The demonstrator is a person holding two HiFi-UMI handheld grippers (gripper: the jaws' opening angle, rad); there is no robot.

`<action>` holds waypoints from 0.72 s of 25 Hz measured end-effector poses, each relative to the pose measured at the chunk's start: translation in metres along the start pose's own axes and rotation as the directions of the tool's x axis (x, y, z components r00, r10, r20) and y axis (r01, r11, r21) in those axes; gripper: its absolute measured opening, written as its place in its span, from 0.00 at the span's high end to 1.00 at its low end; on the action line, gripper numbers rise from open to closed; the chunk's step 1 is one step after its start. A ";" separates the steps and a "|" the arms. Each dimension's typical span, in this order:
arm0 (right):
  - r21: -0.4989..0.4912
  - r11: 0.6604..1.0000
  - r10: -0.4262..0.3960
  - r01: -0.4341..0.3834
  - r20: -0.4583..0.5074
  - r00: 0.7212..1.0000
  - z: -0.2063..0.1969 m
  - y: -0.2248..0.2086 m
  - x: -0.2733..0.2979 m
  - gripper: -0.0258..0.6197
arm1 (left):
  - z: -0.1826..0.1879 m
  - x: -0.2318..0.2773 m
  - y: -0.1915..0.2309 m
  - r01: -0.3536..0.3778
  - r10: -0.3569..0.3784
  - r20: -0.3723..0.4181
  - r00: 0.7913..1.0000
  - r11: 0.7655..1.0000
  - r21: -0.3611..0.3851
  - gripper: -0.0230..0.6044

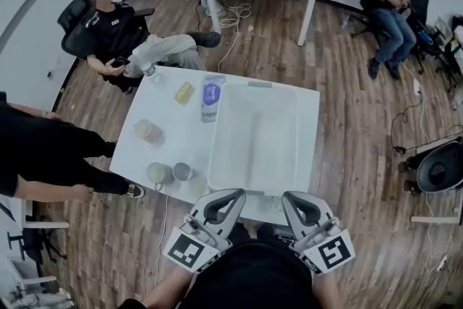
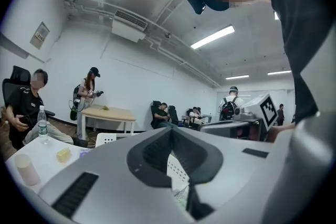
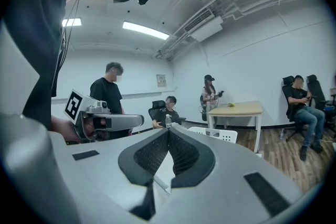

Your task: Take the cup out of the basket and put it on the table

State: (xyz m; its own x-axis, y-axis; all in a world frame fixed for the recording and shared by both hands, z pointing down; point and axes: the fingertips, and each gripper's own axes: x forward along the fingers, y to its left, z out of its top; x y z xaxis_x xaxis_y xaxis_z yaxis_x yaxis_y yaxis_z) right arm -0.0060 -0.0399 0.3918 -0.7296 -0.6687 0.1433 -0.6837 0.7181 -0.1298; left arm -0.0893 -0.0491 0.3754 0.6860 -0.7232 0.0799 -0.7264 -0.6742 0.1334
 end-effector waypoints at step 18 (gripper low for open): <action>-0.017 1.000 -0.016 0.016 0.019 1.000 0.004 -0.006 -0.012 0.92 | -0.013 0.020 -0.025 0.074 -0.074 -0.059 0.996 0.997 0.009 0.95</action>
State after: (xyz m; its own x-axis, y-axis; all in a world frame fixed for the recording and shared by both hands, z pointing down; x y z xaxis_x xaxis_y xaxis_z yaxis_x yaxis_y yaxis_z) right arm 0.0065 -0.0367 0.3869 -0.7187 -0.6837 0.1264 -0.6952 0.7102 -0.1111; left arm -0.0570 -0.0450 0.3863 0.7389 -0.6616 0.1277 -0.6737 -0.7275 0.1297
